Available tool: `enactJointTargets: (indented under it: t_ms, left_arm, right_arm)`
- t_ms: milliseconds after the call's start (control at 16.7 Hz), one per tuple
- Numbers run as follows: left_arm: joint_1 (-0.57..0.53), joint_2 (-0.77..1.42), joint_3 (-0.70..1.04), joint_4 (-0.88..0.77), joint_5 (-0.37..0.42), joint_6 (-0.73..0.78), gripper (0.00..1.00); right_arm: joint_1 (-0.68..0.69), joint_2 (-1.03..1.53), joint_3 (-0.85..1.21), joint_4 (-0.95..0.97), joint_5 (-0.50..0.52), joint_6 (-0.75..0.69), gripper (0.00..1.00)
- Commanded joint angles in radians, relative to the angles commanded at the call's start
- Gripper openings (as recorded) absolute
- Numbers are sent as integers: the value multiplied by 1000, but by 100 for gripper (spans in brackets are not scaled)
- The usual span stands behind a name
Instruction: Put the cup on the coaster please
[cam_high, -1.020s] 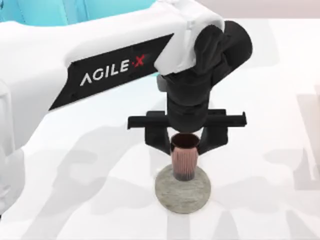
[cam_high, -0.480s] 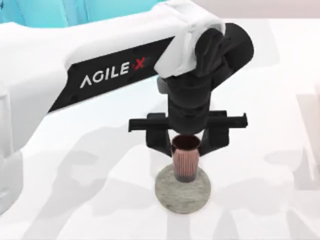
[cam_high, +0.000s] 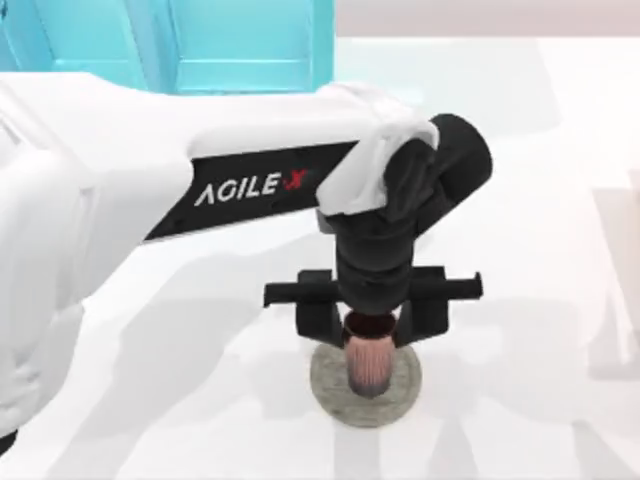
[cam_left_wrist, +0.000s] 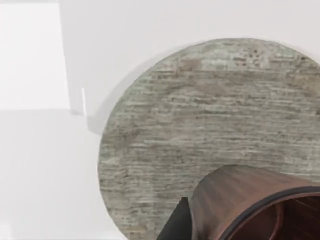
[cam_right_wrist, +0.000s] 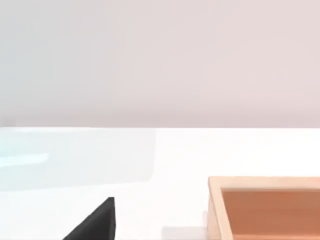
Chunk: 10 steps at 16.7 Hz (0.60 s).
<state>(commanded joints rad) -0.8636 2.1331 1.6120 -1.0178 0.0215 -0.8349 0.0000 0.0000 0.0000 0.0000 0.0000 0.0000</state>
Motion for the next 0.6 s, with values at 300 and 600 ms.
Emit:
enactJointTargets:
  t_ms: [300, 600]
  left_arm:
    - [0, 0, 0, 0, 0, 0, 15]
    - [0, 0, 0, 0, 0, 0, 53]
  right_arm:
    - [0, 0, 0, 0, 0, 0, 100]
    - [0, 0, 0, 0, 0, 0, 100]
